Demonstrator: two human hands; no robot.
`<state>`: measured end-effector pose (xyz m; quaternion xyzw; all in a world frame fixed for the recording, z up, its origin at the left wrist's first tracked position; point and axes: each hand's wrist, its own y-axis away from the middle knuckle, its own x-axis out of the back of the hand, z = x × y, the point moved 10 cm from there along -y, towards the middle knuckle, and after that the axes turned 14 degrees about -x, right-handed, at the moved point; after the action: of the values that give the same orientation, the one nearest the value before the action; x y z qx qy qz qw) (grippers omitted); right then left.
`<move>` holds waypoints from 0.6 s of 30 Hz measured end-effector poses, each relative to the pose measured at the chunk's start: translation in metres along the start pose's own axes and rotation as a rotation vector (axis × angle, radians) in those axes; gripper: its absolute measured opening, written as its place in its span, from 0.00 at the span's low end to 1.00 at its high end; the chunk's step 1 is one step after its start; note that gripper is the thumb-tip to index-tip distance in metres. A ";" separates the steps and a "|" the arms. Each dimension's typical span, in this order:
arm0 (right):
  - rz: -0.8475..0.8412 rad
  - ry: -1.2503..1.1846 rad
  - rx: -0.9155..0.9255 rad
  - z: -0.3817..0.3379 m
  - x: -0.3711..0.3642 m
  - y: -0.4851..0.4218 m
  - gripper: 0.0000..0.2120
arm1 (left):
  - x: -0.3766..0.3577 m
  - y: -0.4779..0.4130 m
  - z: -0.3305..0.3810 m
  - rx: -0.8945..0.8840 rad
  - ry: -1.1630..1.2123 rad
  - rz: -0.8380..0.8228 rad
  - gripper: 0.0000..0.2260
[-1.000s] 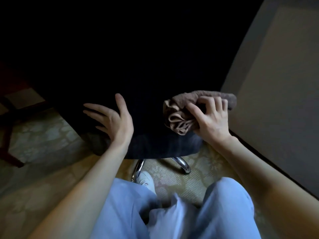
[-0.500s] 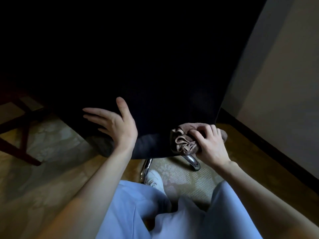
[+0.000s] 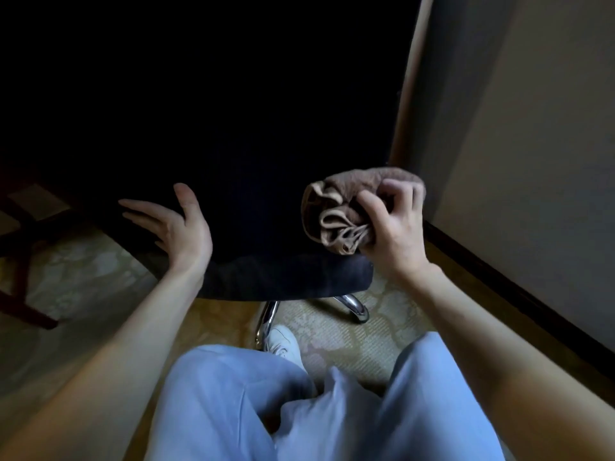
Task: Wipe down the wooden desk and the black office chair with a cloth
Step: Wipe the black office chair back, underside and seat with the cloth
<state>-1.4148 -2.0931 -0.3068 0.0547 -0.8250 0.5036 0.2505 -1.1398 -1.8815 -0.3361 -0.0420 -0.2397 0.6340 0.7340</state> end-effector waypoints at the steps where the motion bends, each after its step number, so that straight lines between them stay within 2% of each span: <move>1: -0.026 -0.013 -0.030 0.006 -0.009 0.010 0.23 | 0.001 -0.004 -0.002 0.004 -0.001 -0.007 0.39; 4: -0.144 0.001 -0.089 0.022 -0.037 0.047 0.26 | 0.008 -0.015 -0.010 0.033 -0.029 -0.016 0.37; 8: -0.353 0.056 -0.081 0.029 -0.066 0.094 0.31 | 0.017 -0.026 -0.019 0.014 -0.103 -0.029 0.36; 10: -0.424 0.081 -0.053 0.029 -0.071 0.103 0.30 | 0.017 -0.024 -0.020 0.020 -0.135 -0.053 0.36; 12: -0.506 0.128 -0.032 0.031 -0.074 0.109 0.28 | 0.014 -0.017 -0.018 0.068 -0.049 -0.062 0.37; 15: -0.638 0.214 -0.020 0.035 -0.074 0.115 0.31 | 0.014 -0.008 -0.014 0.091 0.026 -0.072 0.40; 18: -0.639 0.237 -0.041 0.030 -0.057 0.105 0.26 | 0.009 0.003 -0.007 0.064 0.035 -0.120 0.44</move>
<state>-1.4120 -2.0775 -0.4291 0.2464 -0.7414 0.3857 0.4907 -1.1387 -1.8704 -0.3401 -0.0151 -0.2086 0.5953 0.7758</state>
